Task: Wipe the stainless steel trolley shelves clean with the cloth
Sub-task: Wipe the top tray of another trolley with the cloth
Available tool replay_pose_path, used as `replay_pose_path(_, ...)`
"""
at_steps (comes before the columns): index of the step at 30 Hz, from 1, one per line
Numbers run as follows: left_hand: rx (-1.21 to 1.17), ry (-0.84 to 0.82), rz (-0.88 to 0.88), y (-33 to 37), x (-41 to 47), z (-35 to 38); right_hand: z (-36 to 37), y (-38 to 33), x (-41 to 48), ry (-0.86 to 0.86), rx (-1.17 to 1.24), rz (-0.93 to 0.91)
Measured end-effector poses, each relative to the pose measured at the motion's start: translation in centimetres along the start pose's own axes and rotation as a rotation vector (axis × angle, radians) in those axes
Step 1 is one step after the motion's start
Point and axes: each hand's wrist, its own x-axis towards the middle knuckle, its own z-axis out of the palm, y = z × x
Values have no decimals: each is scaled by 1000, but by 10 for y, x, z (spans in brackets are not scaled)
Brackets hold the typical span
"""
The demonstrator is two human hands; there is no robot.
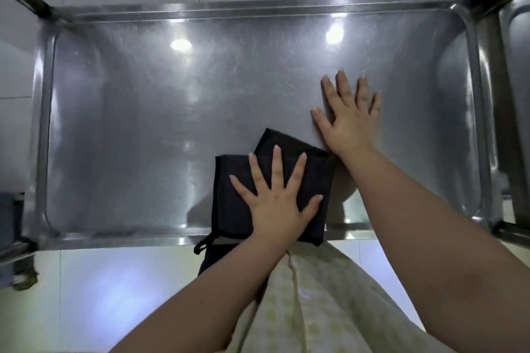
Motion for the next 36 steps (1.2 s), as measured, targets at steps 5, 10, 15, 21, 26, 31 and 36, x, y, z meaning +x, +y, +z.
replay_pose_path(5,27,-36,-5,-5,1,-5,0,3,-25,-27,74,-7)
replay_pose_path(10,4,-79,-5,-4,2,-9,36,17,-122,26,97,224)
replay_pose_path(15,19,-88,32,-43,12,-22,43,15,-121,-9,14,251)
replay_pose_path(21,3,-26,-219,-181,12,-42,42,12,-122,-23,-27,250)
replay_pose_path(26,-26,4,-275,-216,9,-48,30,-6,-122,-8,36,217)
replay_pose_path(31,-74,-24,-203,-147,9,-39,39,-85,-117,-51,-5,-108)
replay_pose_path(36,-59,-63,-104,-125,-2,-33,52,-86,-119,-34,-69,-104)
